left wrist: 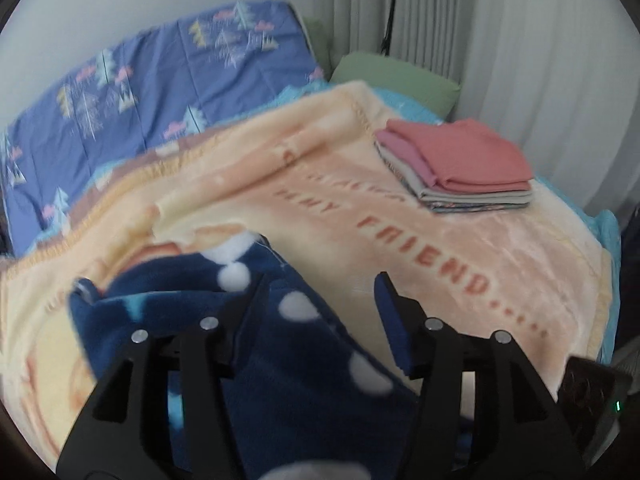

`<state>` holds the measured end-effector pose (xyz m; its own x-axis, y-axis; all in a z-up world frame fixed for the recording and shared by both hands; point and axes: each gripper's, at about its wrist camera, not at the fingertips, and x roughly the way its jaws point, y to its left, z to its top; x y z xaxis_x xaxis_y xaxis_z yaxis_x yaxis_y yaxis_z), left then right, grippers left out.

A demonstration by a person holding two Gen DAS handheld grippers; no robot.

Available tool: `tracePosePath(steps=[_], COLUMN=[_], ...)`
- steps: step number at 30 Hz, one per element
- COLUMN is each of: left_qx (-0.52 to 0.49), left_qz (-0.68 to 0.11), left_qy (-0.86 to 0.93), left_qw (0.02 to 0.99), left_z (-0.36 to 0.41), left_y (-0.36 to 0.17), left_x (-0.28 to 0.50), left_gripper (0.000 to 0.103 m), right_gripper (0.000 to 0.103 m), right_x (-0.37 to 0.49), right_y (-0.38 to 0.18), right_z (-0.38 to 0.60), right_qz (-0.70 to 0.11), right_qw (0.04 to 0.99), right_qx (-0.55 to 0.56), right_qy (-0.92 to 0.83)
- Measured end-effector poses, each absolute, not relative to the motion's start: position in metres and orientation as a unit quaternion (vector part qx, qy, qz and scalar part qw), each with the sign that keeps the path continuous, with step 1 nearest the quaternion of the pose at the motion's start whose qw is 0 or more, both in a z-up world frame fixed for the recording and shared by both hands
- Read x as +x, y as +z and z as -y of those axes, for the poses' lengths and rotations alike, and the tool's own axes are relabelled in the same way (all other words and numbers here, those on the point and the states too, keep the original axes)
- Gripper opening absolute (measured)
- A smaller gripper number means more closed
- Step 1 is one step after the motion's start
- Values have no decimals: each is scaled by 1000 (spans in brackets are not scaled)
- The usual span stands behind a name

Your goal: Fold small clothes

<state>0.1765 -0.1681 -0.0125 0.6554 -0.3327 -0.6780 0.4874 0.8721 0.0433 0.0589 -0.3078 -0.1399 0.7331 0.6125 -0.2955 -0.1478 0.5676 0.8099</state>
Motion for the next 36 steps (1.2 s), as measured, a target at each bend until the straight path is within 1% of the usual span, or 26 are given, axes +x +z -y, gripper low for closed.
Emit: tracePosePath(steps=[2, 4, 5, 6, 7, 8, 9, 10, 12, 13, 14, 15, 16, 17, 18, 20, 22, 23, 24, 27, 30, 31, 33, 34, 36], left_qx=[133, 164, 174, 178, 174, 160, 149, 131, 129, 143, 155, 171, 184, 187, 189, 197, 187, 180, 173, 160, 135, 141, 140, 127, 123], left_qz=[-327, -308, -308, -317, -331, -353, -365, -377, -388, -392, -393, -392, -396, -400, -403, -405, -401, -399, -398, -386, -379, -353, -326, -323, -332], left_qy=[-219, -191, -183, -176, -172, -172, -179, -197, -212, -215, -216, -214, -215, -220, -222, -228, -235, -236, -238, -248, -242, -212, -179, -165, -138], left_qw=[910, 917, 917, 915, 911, 906, 902, 896, 888, 883, 880, 878, 874, 870, 867, 864, 866, 867, 869, 874, 883, 900, 918, 923, 925], left_z=[154, 134, 125, 114, 105, 95, 91, 88, 95, 105, 113, 122, 131, 137, 139, 142, 134, 131, 126, 117, 108, 101, 89, 78, 64], left_y=[-3, -5, -8, -16, -23, -34, -39, -48, -62, -71, -77, -82, -87, -89, -89, -90, -90, -91, -91, -86, -68, -55, -40, -34, -39], left_x=[159, 144, 140, 139, 140, 145, 148, 154, 160, 163, 165, 167, 170, 174, 176, 178, 177, 177, 176, 174, 177, 179, 185, 195, 214], left_gripper=[56, 56, 52, 42, 36, 26, 24, 24, 22, 22, 21, 19, 17, 15, 14, 14, 14, 14, 14, 16, 19, 19, 19, 19, 19], right_gripper=[25, 24, 24, 24, 24, 24, 25, 28, 49, 49, 46, 29, 20, 14, 12, 12, 12, 9, 9, 9, 9, 9, 9, 9, 9], right_x=[59, 62, 63, 62, 60, 58, 57, 54, 42, 36, 31, 25, 22, 19, 18, 22, 44, 56, 65, 61, 64, 65, 66, 64, 59], right_y=[-139, -138, -137, -133, -129, -123, -120, -117, -110, -105, -100, -88, -80, -72, -65, -63, -84, -101, -118, -115, -118, -118, -118, -117, -113], right_z=[308, 311, 312, 313, 311, 309, 309, 311, 322, 328, 331, 329, 322, 314, 303, 285, 269, 265, 265, 271, 272, 273, 270, 268, 265], right_qz=[-285, -285, -284, -281, -280, -283, -287, -290, -286, -276, -267, -251, -244, -238, -229, -225, -278, -310, -323, -334, -341, -343, -342, -342, -340], right_qw=[837, 829, 826, 824, 828, 841, 855, 869, 896, 904, 910, 921, 927, 932, 934, 934, 929, 922, 913, 905, 903, 903, 904, 906, 910], right_qx=[408, 419, 423, 423, 414, 388, 365, 343, 309, 302, 293, 265, 238, 215, 193, 172, 158, 158, 174, 189, 183, 183, 178, 174, 160], right_qy=[229, 238, 243, 252, 255, 249, 233, 209, 144, 124, 118, 133, 152, 171, 197, 219, 186, 171, 176, 184, 185, 185, 184, 182, 174])
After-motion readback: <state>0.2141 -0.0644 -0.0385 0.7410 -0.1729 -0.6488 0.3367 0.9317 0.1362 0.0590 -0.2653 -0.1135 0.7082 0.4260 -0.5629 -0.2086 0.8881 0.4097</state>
